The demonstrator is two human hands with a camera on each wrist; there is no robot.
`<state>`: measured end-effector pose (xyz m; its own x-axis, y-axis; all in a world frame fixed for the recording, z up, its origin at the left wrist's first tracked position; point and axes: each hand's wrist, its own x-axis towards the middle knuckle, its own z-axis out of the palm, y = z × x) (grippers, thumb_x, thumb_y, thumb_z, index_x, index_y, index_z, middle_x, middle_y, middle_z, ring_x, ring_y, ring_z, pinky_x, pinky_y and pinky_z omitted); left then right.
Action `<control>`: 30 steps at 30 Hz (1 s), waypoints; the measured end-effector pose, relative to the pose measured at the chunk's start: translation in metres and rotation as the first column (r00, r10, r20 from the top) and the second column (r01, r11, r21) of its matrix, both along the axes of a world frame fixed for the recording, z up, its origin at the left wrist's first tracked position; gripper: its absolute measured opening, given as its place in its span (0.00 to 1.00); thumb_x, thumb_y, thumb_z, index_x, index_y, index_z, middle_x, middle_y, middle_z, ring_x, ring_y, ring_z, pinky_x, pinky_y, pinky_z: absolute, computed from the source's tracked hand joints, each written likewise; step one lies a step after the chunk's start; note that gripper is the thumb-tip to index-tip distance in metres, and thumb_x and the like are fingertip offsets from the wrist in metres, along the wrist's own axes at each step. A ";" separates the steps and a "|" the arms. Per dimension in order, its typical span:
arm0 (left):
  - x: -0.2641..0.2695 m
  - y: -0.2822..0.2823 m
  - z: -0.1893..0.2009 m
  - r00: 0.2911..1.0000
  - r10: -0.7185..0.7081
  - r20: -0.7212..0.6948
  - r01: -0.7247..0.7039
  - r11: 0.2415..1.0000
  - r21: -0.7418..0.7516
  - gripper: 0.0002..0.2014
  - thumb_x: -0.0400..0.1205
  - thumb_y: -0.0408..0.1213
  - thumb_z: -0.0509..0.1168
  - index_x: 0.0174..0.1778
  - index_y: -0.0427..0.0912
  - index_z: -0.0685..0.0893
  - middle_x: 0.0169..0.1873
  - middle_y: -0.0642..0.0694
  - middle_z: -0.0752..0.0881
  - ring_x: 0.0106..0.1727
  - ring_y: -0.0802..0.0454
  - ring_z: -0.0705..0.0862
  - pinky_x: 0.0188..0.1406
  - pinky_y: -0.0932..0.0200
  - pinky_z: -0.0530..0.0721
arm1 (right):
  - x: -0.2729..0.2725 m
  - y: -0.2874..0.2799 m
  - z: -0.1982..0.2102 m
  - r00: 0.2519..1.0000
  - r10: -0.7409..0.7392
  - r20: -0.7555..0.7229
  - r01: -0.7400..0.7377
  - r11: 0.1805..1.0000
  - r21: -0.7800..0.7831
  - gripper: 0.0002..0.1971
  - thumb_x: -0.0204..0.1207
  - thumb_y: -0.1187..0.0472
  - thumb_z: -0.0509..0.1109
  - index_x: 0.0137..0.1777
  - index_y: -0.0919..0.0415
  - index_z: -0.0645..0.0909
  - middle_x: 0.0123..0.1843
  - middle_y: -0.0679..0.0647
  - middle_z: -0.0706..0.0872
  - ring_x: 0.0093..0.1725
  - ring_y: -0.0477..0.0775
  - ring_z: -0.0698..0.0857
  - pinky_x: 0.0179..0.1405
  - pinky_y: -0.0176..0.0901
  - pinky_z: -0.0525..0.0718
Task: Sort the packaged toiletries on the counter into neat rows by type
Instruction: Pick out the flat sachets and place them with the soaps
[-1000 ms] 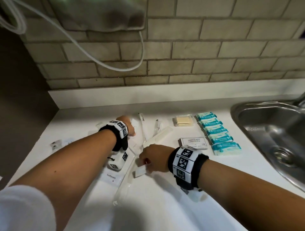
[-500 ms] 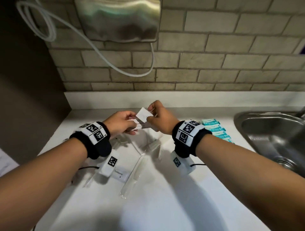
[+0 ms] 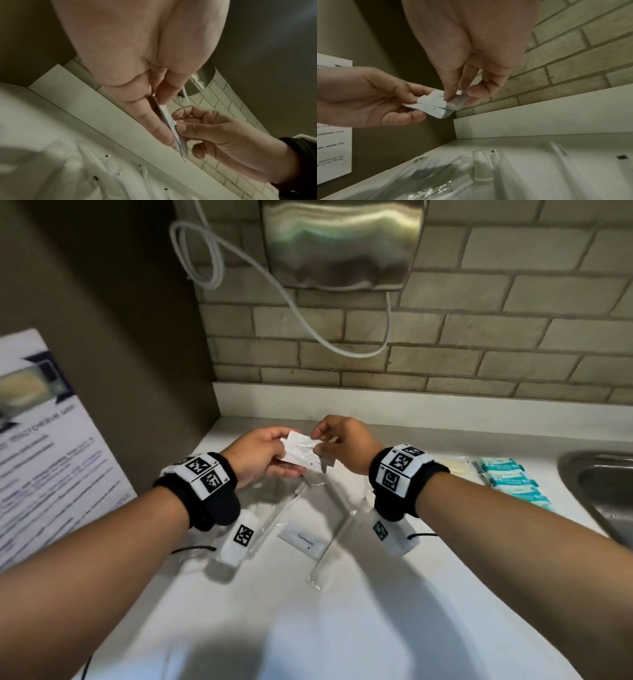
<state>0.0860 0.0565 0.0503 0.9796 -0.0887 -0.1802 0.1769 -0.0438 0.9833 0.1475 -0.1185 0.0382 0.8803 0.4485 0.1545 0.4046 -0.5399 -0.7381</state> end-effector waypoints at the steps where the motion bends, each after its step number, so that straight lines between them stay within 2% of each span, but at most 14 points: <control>1: -0.001 0.003 0.001 1.000 0.020 -0.010 -0.020 1.000 -0.002 0.17 0.83 0.20 0.50 0.59 0.39 0.79 0.48 0.30 0.87 0.41 0.38 0.90 0.41 0.54 0.90 | 0.000 0.006 -0.001 1.000 0.014 0.001 -0.014 1.000 -0.015 0.10 0.72 0.68 0.75 0.45 0.54 0.80 0.39 0.47 0.81 0.30 0.38 0.77 0.40 0.38 0.76; 4: -0.005 0.015 -0.003 0.998 0.058 -0.022 -0.057 0.998 0.037 0.11 0.86 0.28 0.56 0.63 0.38 0.76 0.49 0.31 0.85 0.39 0.38 0.90 0.39 0.53 0.90 | -0.006 0.026 -0.001 0.998 0.057 0.000 -0.057 0.998 -0.031 0.10 0.73 0.66 0.76 0.44 0.53 0.78 0.39 0.48 0.82 0.26 0.37 0.81 0.40 0.38 0.76; 5: -0.007 0.020 -0.006 0.998 0.067 -0.013 -0.066 0.995 0.076 0.10 0.86 0.29 0.58 0.63 0.38 0.76 0.48 0.33 0.85 0.35 0.42 0.90 0.36 0.55 0.91 | -0.010 0.032 -0.002 0.998 0.062 0.001 -0.062 0.996 -0.057 0.09 0.73 0.64 0.76 0.49 0.55 0.79 0.40 0.49 0.82 0.29 0.39 0.81 0.38 0.38 0.76; 7: -0.009 0.032 -0.012 0.995 0.102 0.017 -0.103 0.986 0.135 0.08 0.86 0.27 0.59 0.60 0.38 0.75 0.46 0.35 0.83 0.29 0.47 0.90 0.30 0.59 0.91 | -0.017 0.040 -0.005 0.999 0.047 0.009 -0.046 0.990 -0.132 0.16 0.74 0.55 0.76 0.57 0.60 0.78 0.45 0.50 0.84 0.38 0.50 0.82 0.39 0.38 0.75; 10: -0.009 0.053 -0.016 0.979 0.198 0.037 -0.202 0.966 0.163 0.07 0.87 0.26 0.57 0.58 0.38 0.74 0.49 0.33 0.82 0.27 0.49 0.90 0.28 0.59 0.90 | -0.031 0.042 -0.014 0.998 0.049 -0.037 -0.059 0.945 -0.323 0.21 0.75 0.45 0.72 0.58 0.61 0.79 0.49 0.53 0.86 0.47 0.55 0.83 0.45 0.42 0.78; 11: -0.009 0.059 -0.016 0.972 0.233 0.040 -0.236 0.958 0.164 0.07 0.87 0.25 0.56 0.59 0.38 0.72 0.48 0.33 0.82 0.26 0.50 0.90 0.27 0.59 0.90 | -0.036 0.041 -0.020 0.995 0.072 -0.070 -0.096 0.890 -0.445 0.22 0.75 0.44 0.70 0.58 0.61 0.80 0.52 0.55 0.87 0.51 0.57 0.84 0.49 0.44 0.80; 13: -0.010 0.071 -0.013 0.955 0.293 0.048 -0.297 0.941 0.164 0.08 0.87 0.25 0.53 0.60 0.38 0.70 0.45 0.34 0.82 0.23 0.52 0.88 0.26 0.58 0.89 | -0.049 0.042 -0.031 0.979 0.152 -0.138 -0.205 0.695 -0.689 0.24 0.75 0.42 0.69 0.58 0.63 0.82 0.57 0.58 0.86 0.57 0.60 0.84 0.53 0.46 0.81; 15: -0.011 0.080 -0.011 0.941 0.335 0.048 -0.338 0.925 0.176 0.09 0.87 0.24 0.50 0.60 0.39 0.68 0.42 0.34 0.82 0.21 0.53 0.88 0.24 0.59 0.88 | -0.059 0.045 -0.041 0.962 0.200 -0.188 -0.270 0.562 -0.782 0.19 0.72 0.42 0.72 0.47 0.60 0.82 0.52 0.58 0.85 0.55 0.60 0.84 0.50 0.45 0.80; 17: -0.012 0.088 -0.010 0.929 0.367 0.047 -0.369 0.908 0.196 0.10 0.86 0.24 0.49 0.59 0.40 0.69 0.42 0.33 0.83 0.22 0.52 0.88 0.22 0.60 0.88 | -0.062 0.050 -0.045 0.955 0.215 -0.205 -0.292 0.549 -0.783 0.17 0.69 0.44 0.76 0.36 0.56 0.76 0.45 0.56 0.80 0.50 0.57 0.83 0.47 0.44 0.81; 19: -0.012 0.093 -0.011 0.917 0.395 0.051 -0.397 0.894 0.209 0.11 0.85 0.24 0.50 0.59 0.40 0.70 0.43 0.33 0.83 0.26 0.50 0.88 0.23 0.61 0.87 | -0.061 0.054 -0.045 0.953 0.215 -0.212 -0.297 0.546 -0.783 0.17 0.69 0.47 0.77 0.36 0.58 0.76 0.42 0.55 0.81 0.47 0.57 0.84 0.46 0.44 0.83; 23: -0.014 0.097 -0.010 0.904 0.419 0.085 -0.427 0.882 0.198 0.11 0.83 0.23 0.49 0.58 0.39 0.70 0.43 0.33 0.81 0.29 0.46 0.85 0.19 0.63 0.85 | -0.059 0.060 -0.048 0.927 0.263 -0.267 -0.373 0.574 -0.729 0.14 0.68 0.60 0.78 0.27 0.56 0.76 0.28 0.48 0.78 0.31 0.49 0.79 0.26 0.29 0.77; 25: -0.014 0.100 -0.009 0.899 0.427 0.103 -0.439 0.878 0.193 0.11 0.83 0.24 0.49 0.58 0.38 0.69 0.43 0.33 0.81 0.30 0.45 0.84 0.18 0.64 0.84 | -0.061 0.064 -0.044 0.903 0.302 -0.305 -0.425 0.533 -0.732 0.03 0.69 0.60 0.76 0.41 0.57 0.86 0.35 0.49 0.82 0.35 0.49 0.80 0.32 0.31 0.77; 27: -0.016 0.103 -0.008 0.891 0.438 0.122 -0.454 0.872 0.185 0.10 0.84 0.25 0.49 0.57 0.39 0.69 0.45 0.33 0.81 0.30 0.46 0.83 0.18 0.65 0.83 | -0.059 0.073 -0.035 0.884 0.338 -0.323 -0.462 0.516 -0.722 0.12 0.71 0.57 0.74 0.54 0.56 0.86 0.43 0.48 0.83 0.44 0.50 0.81 0.41 0.38 0.78; 30: -0.022 0.108 -0.005 0.879 0.458 0.135 -0.476 0.862 0.172 0.10 0.84 0.26 0.49 0.57 0.39 0.70 0.46 0.34 0.81 0.30 0.47 0.83 0.20 0.64 0.83 | -0.050 0.097 -0.013 0.864 0.441 -0.242 -0.477 0.566 -0.672 0.09 0.77 0.58 0.69 0.54 0.61 0.81 0.43 0.50 0.81 0.46 0.53 0.79 0.39 0.41 0.76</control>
<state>0.0638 0.1649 0.0456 0.9096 0.4112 -0.0592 0.1395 -0.1682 0.9758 0.0977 -0.0211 0.0257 0.5220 0.7497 -0.4067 0.7248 -0.6413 -0.2518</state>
